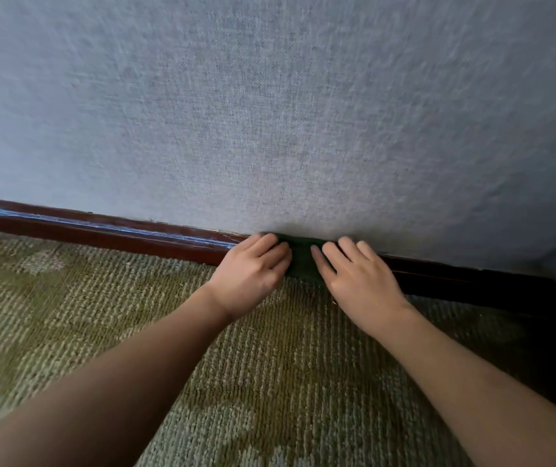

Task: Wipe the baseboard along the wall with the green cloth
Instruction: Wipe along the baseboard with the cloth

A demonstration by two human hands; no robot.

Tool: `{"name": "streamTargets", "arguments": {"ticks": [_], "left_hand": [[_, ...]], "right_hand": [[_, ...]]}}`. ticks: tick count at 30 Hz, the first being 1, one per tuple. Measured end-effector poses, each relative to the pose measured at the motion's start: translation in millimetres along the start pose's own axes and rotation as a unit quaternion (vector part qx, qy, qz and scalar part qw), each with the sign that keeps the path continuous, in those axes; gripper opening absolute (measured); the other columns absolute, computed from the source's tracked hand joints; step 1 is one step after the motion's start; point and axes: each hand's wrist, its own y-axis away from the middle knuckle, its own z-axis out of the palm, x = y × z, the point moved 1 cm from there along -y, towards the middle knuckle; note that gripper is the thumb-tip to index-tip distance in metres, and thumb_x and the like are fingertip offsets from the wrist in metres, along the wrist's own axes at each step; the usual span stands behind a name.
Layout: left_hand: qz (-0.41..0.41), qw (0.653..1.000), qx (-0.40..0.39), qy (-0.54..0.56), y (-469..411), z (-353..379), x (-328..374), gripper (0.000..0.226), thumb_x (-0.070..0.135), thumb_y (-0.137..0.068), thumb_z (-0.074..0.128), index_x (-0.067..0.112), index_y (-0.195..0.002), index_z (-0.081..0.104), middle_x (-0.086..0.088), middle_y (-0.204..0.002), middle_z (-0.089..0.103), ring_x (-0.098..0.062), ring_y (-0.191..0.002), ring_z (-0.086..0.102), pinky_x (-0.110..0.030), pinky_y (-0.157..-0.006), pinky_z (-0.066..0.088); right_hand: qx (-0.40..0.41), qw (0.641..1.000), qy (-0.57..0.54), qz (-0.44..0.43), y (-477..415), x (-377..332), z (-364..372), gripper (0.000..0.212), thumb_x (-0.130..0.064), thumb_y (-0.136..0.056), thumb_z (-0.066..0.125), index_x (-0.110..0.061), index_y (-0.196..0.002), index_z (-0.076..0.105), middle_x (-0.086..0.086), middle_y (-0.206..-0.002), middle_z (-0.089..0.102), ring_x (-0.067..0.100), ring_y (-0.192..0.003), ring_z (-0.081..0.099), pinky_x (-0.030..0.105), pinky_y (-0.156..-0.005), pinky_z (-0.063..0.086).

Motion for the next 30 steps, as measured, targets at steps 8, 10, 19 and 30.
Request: {"name": "streamTargets", "arguments": {"ticks": [8,10,19,30], "left_hand": [[0.044,0.999,-0.011,0.012,4,3,-11,0.028,0.005,-0.084,0.046,-0.005,-0.086,0.072,-0.016,-0.086,0.071,-0.027,-0.077,0.068,-0.033,-0.069,0.057],[0.048,0.998,-0.015,0.022,5,4,-12,0.027,0.005,-0.084,0.047,-0.005,-0.087,0.072,-0.016,-0.087,0.071,-0.026,-0.077,0.068,-0.033,-0.069,0.057],[0.036,0.997,-0.059,0.034,9,12,-4,0.029,0.007,-0.080,0.046,-0.002,-0.086,0.073,-0.013,-0.087,0.072,-0.024,-0.074,0.068,-0.031,-0.064,0.057],[0.004,0.994,-0.101,0.040,11,-7,22,0.011,0.006,-0.073,0.060,0.005,-0.075,0.071,-0.005,-0.074,0.068,-0.022,-0.067,0.063,-0.027,-0.061,0.054]], "right_hand": [[0.024,0.999,-0.046,-0.017,8,4,11,0.039,0.001,-0.083,0.037,0.002,-0.113,0.062,0.008,-0.077,0.060,0.026,-0.074,0.060,0.032,-0.062,0.046],[0.022,0.998,-0.049,-0.024,9,6,11,0.038,0.001,-0.084,0.038,0.002,-0.113,0.063,0.008,-0.078,0.060,0.026,-0.075,0.061,0.031,-0.063,0.048],[-0.005,0.999,-0.031,-0.004,12,-5,12,0.042,0.000,-0.081,0.033,0.000,-0.108,0.066,0.004,-0.076,0.059,0.021,-0.071,0.057,0.030,-0.062,0.042],[-0.185,0.958,-0.186,0.117,27,-15,-19,0.063,-0.010,-0.055,0.080,-0.006,-0.115,0.062,0.010,-0.094,0.056,0.024,-0.086,0.055,0.030,-0.061,0.048]]}}
